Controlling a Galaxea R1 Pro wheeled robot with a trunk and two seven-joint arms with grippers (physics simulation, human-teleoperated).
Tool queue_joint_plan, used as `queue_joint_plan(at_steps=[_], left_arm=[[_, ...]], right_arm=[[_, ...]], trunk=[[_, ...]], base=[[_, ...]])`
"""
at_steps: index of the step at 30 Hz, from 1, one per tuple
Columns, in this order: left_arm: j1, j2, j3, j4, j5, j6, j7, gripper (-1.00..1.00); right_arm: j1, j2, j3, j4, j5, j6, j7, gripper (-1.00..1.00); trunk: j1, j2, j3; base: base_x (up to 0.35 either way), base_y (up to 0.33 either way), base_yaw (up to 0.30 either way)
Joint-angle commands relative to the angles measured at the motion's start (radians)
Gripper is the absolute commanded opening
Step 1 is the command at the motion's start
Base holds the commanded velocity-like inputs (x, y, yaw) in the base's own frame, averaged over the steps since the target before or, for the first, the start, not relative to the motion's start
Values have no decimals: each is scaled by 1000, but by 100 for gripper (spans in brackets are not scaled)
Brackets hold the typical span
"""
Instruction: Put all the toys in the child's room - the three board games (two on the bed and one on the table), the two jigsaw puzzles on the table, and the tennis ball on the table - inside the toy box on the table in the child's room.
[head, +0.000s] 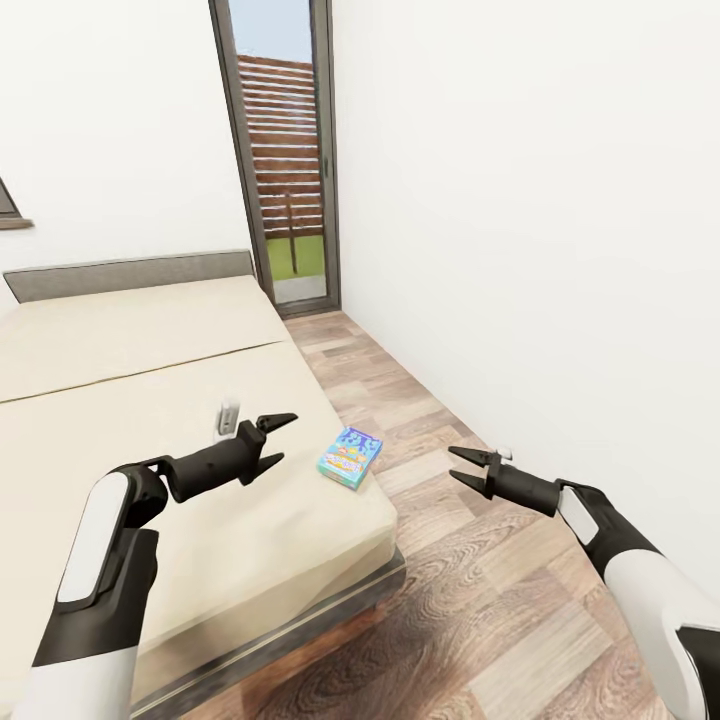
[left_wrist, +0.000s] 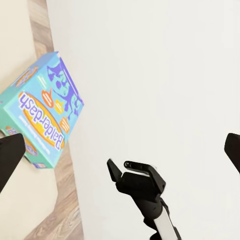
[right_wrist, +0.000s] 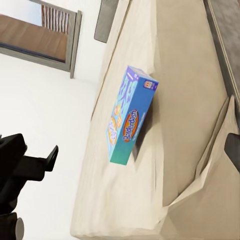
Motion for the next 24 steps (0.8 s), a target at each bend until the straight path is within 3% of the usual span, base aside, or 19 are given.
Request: queue_joint_plan(at_steps=[1, 10, 16, 24], left_arm=[[0, -1, -2, 0, 10, 4, 11, 100], [8, 4, -33, 0, -3, 4, 10, 100], [15, 2, -48, 0, -49, 3, 5, 100], [16, 0, -51, 0, -72, 3, 3, 100]], right_arm=[[0, 0, -1, 0, -2, 5, 5, 100], [1, 3, 0, -1, -3, 4, 16, 100], [2, 5, 0, -1, -3, 3, 19, 100], [2, 5, 0, -2, -2, 3, 20, 100]], trunk=[[0, 0, -1], [0, 0, -1], [0, 0, -1], [0, 0, -1]], base=[[0, 0, 0], [0, -37, 0], [0, -166, 0], [0, -88, 0]])
